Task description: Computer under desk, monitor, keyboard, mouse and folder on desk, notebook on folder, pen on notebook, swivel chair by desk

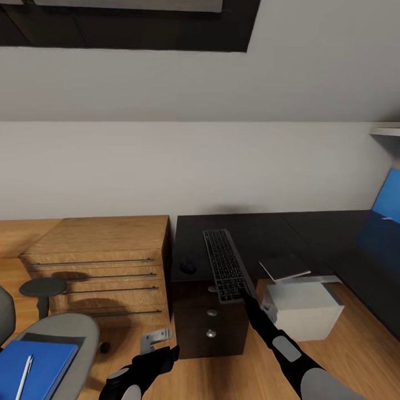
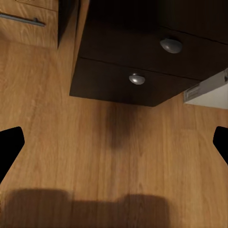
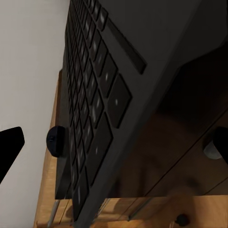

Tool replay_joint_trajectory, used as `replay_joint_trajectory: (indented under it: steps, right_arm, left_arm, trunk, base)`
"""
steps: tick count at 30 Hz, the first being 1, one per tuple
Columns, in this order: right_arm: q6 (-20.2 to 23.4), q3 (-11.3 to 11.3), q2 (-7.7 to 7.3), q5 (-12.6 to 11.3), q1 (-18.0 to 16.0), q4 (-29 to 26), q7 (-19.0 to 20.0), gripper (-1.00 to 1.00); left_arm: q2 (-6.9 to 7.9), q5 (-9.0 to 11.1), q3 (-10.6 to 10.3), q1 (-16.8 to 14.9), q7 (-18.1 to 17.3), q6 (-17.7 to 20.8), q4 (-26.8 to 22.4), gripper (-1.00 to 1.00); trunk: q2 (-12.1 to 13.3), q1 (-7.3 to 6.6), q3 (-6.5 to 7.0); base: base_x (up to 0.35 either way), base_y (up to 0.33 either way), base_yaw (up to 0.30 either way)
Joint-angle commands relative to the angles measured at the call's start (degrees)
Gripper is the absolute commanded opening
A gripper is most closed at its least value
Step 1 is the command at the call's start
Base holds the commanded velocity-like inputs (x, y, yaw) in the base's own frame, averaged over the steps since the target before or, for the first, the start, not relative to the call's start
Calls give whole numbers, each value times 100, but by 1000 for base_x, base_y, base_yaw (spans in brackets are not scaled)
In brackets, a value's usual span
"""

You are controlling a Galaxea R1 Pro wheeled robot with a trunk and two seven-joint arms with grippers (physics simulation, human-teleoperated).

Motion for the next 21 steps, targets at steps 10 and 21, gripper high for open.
replay_joint_trajectory:
  steps: [10, 21]
  right_arm:
    - [48, -17, 1, -49, -4, 2, 20, 100]
    - [40, -8, 1, -40, -4, -6, 20, -100]
  left_arm:
    - [1, 60, -8, -8, 53, 4, -7, 100]
    - [1, 61, -84, -6, 49, 19, 2, 100]
  trunk:
    - [-3, 0, -6]
    - [-3, 0, -6]
  base:
    - [55, 10, 0]
    - [47, 0, 0]
